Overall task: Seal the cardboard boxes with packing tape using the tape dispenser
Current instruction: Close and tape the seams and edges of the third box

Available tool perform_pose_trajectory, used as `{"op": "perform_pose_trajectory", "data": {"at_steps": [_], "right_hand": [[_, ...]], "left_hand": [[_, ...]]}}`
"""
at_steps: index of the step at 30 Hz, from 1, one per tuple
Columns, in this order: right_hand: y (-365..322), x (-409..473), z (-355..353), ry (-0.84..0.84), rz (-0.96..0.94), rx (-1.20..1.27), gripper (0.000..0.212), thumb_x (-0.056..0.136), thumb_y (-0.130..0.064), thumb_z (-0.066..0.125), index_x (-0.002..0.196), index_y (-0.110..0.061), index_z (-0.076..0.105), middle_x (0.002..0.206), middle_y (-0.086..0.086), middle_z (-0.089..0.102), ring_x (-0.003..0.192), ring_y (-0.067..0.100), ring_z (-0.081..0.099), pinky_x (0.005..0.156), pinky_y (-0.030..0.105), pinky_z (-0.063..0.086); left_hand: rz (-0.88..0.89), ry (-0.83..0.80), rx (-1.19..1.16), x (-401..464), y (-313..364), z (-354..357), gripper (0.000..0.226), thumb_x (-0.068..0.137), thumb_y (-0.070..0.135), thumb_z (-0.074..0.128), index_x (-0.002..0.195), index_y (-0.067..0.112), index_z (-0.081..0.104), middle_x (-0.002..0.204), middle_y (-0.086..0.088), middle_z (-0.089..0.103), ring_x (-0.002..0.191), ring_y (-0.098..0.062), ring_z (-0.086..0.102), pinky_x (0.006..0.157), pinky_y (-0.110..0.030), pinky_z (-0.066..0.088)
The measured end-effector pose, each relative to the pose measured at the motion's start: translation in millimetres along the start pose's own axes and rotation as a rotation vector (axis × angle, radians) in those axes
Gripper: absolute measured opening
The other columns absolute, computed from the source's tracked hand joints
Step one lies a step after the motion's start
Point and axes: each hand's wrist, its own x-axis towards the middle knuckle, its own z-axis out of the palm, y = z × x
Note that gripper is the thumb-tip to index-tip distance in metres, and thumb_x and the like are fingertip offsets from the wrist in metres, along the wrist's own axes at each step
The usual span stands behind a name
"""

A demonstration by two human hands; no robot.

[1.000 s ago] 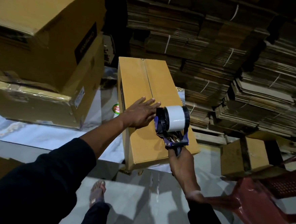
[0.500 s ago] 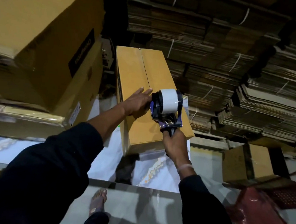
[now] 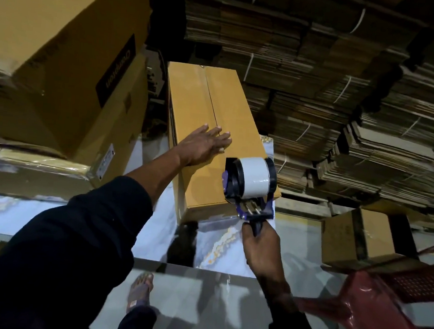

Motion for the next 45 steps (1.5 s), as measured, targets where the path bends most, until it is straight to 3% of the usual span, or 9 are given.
{"op": "perform_pose_trajectory", "data": {"at_steps": [4, 8, 14, 21, 25, 33, 40, 42, 45], "right_hand": [[-0.3, -8.1, 4.9, 0.019, 0.024, 0.037, 0.034, 0.097, -0.019, 0.058, 0.068, -0.021, 0.040, 0.057, -0.007, 0.042, 0.054, 0.011, 0.036, 0.056, 0.031, 0.034], [1.7, -7.1, 7.3, 0.015, 0.040, 0.065, 0.032, 0.096, -0.020, 0.058, 0.068, -0.025, 0.042, 0.053, -0.012, 0.047, 0.054, 0.013, 0.041, 0.059, 0.029, 0.037], [-5.3, -7.2, 0.0, 0.000, 0.001, 0.003, 0.032, 0.097, -0.023, 0.056, 0.068, -0.028, 0.042, 0.060, -0.006, 0.046, 0.056, 0.016, 0.044, 0.057, 0.030, 0.038], [22.5, -41.7, -7.5, 0.017, -0.004, 0.084, 0.039, 0.094, -0.013, 0.059, 0.065, -0.022, 0.035, 0.051, -0.011, 0.037, 0.051, 0.008, 0.032, 0.056, 0.028, 0.031], [61.8, -57.0, 6.3, 0.025, -0.031, 0.204, 0.031, 0.097, -0.008, 0.062, 0.072, -0.012, 0.045, 0.058, -0.009, 0.036, 0.055, 0.008, 0.031, 0.054, 0.028, 0.029], [106.7, -68.0, 25.1, -0.042, 0.059, 0.416, 0.019, 0.091, -0.028, 0.067, 0.076, -0.032, 0.056, 0.060, -0.015, 0.050, 0.058, 0.007, 0.042, 0.056, 0.025, 0.036], [131.7, -28.5, 42.0, -0.218, 0.264, 0.422, 0.032, 0.080, -0.040, 0.080, 0.073, -0.019, 0.057, 0.064, 0.004, 0.046, 0.058, 0.019, 0.040, 0.050, 0.027, 0.030], [134.5, -15.2, 49.1, -0.213, 0.264, 0.355, 0.034, 0.082, -0.043, 0.082, 0.070, -0.024, 0.056, 0.059, -0.003, 0.050, 0.052, 0.014, 0.040, 0.052, 0.025, 0.031], [141.9, -1.0, 61.3, -0.175, 0.250, 0.335, 0.029, 0.081, -0.044, 0.086, 0.087, -0.028, 0.061, 0.069, -0.017, 0.056, 0.059, -0.002, 0.045, 0.057, 0.020, 0.038]], "left_hand": [[0.008, 0.004, -0.030, -6.3, 13.2, 4.0, 0.051, 0.112, 0.037, 0.033, 0.162, 0.024, 0.031, 0.172, -0.001, 0.020, 0.160, -0.025, 0.006, 0.129, -0.052, 0.002], [0.139, 0.008, 0.003, -26.2, 39.5, 22.4, 0.062, 0.105, 0.024, 0.048, 0.162, 0.030, 0.026, 0.172, 0.005, 0.019, 0.160, -0.019, 0.008, 0.130, -0.048, 0.005], [0.143, 0.060, -0.013, -33.5, 47.4, 16.3, 0.059, 0.101, 0.019, 0.056, 0.158, 0.025, 0.041, 0.168, -0.001, 0.031, 0.159, -0.021, 0.017, 0.130, -0.049, 0.011], [0.142, -0.008, -0.039, -27.8, 38.8, 23.3, 0.050, 0.114, 0.038, 0.032, 0.162, 0.025, 0.034, 0.171, 0.008, 0.021, 0.160, -0.016, 0.010, 0.130, -0.045, 0.007], [0.135, -0.029, -0.027, -26.4, 40.1, 23.3, 0.052, 0.114, 0.044, 0.029, 0.162, 0.025, 0.032, 0.171, 0.009, 0.020, 0.160, -0.015, 0.007, 0.130, -0.043, 0.004], [0.104, -0.081, 0.015, -27.3, 45.8, 16.1, 0.053, 0.113, 0.043, 0.030, 0.163, 0.024, 0.030, 0.172, 0.007, 0.018, 0.160, -0.017, 0.006, 0.130, -0.045, 0.002], [0.120, -0.072, 0.010, -36.5, 64.5, 24.9, 0.058, 0.112, 0.050, 0.023, 0.165, 0.027, 0.022, 0.173, 0.005, 0.012, 0.160, -0.019, 0.000, 0.130, -0.044, -0.002], [0.163, -0.078, 0.008, -44.3, 75.9, 31.5, 0.059, 0.112, 0.050, 0.022, 0.165, 0.027, 0.020, 0.173, 0.006, 0.011, 0.160, -0.018, -0.001, 0.129, -0.042, -0.005], [0.166, -0.071, 0.016, -52.1, 85.4, 37.2, 0.058, 0.112, 0.047, 0.024, 0.165, 0.024, 0.022, 0.172, 0.003, 0.013, 0.160, -0.021, 0.001, 0.130, -0.044, -0.001]]}}
